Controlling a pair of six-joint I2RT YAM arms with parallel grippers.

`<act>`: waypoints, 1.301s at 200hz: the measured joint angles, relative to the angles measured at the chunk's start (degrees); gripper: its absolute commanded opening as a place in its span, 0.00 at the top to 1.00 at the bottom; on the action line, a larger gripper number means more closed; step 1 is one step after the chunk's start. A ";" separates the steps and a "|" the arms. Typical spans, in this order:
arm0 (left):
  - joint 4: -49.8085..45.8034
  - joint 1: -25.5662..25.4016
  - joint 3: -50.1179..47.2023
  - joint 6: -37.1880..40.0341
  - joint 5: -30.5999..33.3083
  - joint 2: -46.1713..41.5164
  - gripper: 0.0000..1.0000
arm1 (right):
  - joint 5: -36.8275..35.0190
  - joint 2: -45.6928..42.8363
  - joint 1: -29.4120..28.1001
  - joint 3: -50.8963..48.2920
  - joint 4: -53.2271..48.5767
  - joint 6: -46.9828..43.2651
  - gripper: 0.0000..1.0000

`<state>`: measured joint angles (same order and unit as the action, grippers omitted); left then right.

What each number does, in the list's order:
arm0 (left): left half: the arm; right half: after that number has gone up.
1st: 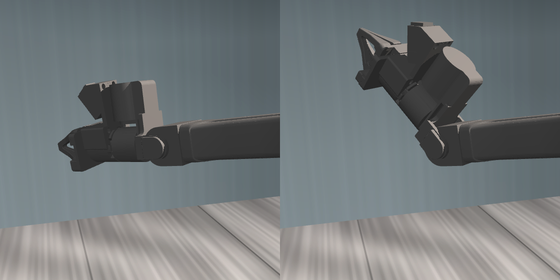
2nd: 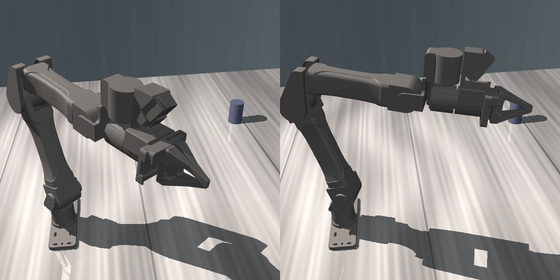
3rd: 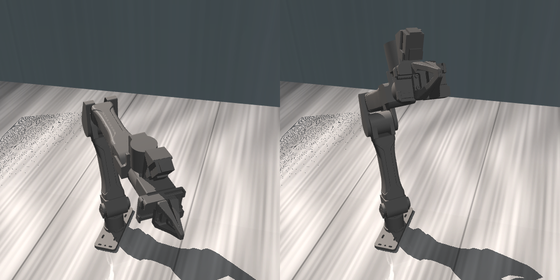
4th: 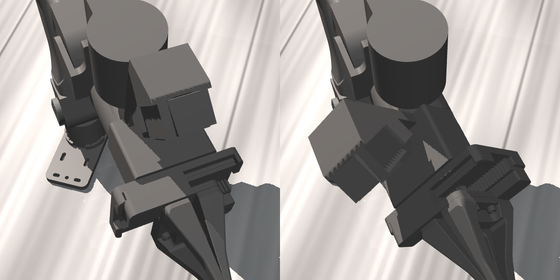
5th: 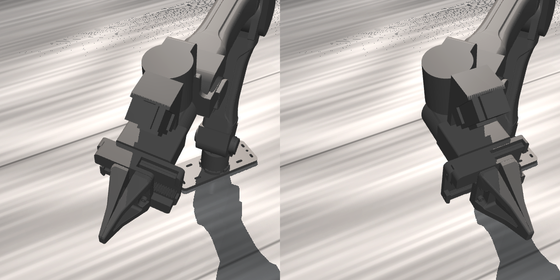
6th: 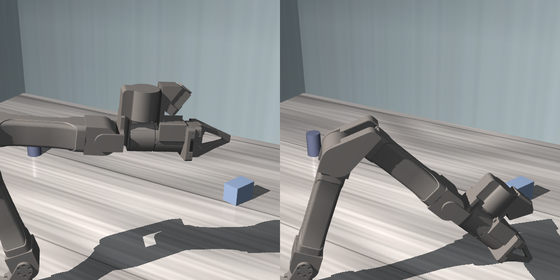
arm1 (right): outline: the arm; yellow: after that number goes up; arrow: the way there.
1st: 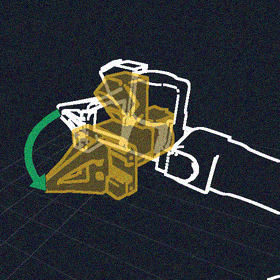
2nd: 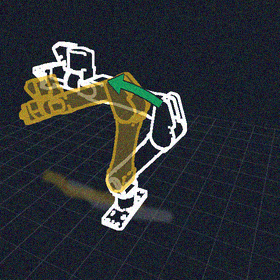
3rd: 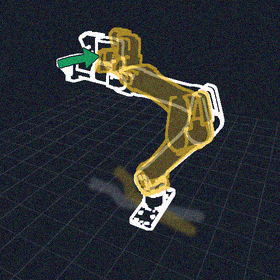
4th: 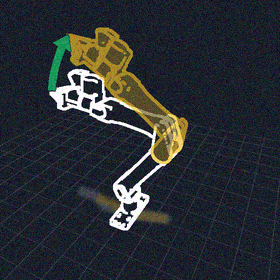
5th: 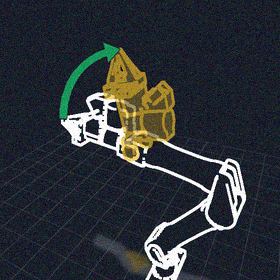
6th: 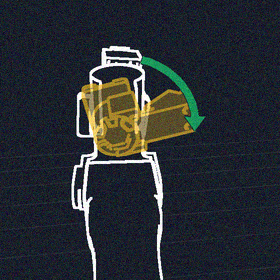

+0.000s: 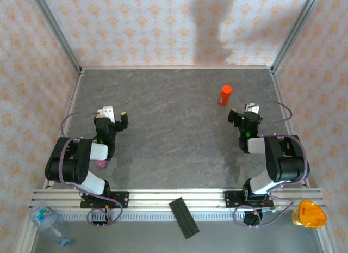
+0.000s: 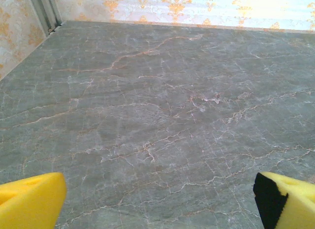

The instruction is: Sort the pills into containers

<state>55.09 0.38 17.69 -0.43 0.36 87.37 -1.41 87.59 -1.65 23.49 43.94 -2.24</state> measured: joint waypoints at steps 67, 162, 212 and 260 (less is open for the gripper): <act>-0.24 0.00 0.28 -0.04 0.04 0.00 0.00 | 0.00 0.00 0.00 0.00 0.00 0.00 0.01; -4.55 0.00 3.67 0.02 -1.60 0.00 0.00 | 0.00 0.00 -0.02 0.00 0.00 0.00 0.01; -10.80 0.00 4.70 0.02 -2.78 -3.78 0.00 | -0.94 -2.38 -0.02 0.24 -3.50 0.11 0.01; -24.50 0.02 10.75 -2.38 -1.38 -14.60 0.00 | -4.37 -13.94 0.00 4.11 -17.07 4.26 0.01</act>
<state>30.59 0.40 28.45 -2.81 -1.02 72.77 -5.78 73.65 -1.65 27.59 26.87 2.02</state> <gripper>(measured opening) 0.998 0.994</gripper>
